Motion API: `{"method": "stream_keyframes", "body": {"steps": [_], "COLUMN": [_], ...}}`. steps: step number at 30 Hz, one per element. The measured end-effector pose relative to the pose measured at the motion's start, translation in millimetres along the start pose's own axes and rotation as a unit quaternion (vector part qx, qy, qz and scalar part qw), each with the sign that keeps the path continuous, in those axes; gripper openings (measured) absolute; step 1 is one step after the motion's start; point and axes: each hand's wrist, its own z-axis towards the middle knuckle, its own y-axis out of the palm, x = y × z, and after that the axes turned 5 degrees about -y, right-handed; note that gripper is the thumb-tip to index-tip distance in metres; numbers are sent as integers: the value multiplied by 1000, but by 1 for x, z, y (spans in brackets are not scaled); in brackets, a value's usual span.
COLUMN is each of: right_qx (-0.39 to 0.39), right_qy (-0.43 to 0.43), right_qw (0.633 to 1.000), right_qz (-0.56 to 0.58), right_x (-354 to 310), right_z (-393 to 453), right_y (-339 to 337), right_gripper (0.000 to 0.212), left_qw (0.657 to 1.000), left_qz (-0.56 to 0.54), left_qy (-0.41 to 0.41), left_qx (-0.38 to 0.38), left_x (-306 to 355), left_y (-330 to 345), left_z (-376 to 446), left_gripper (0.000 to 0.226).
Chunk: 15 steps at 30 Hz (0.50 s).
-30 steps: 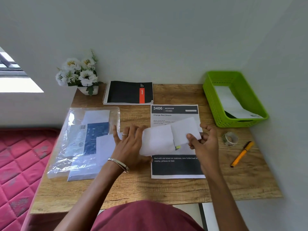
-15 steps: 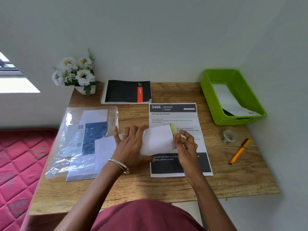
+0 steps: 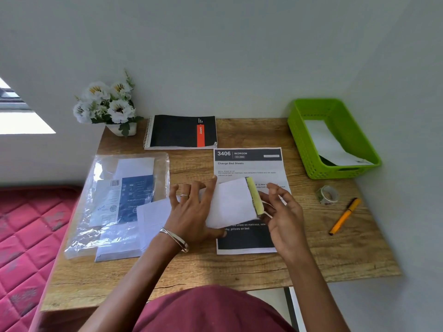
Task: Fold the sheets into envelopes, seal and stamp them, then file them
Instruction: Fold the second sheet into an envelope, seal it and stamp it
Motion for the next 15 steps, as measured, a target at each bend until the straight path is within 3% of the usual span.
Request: {"method": "stream_keyframes", "body": {"steps": [4,7,15], "right_qx": [-4,-8,-9], "right_qy": [27,19,-10], "right_qw": [1000,1000,995], "right_qz": [13,3,-97], "right_x": [4,7,11], "right_z": [-1,-1,-1], "right_y": [-5,-5,1], "right_gripper": [20,27,29], "left_qw": [999,998,998], "left_qz": [21,22,25], "left_qy": [29,44,55], "left_qx": [33,33,31], "left_x": [1,2,3], "left_y": [0,0,1], "left_z": [-2,-3,-4], "left_gripper": [122,121,119]}}
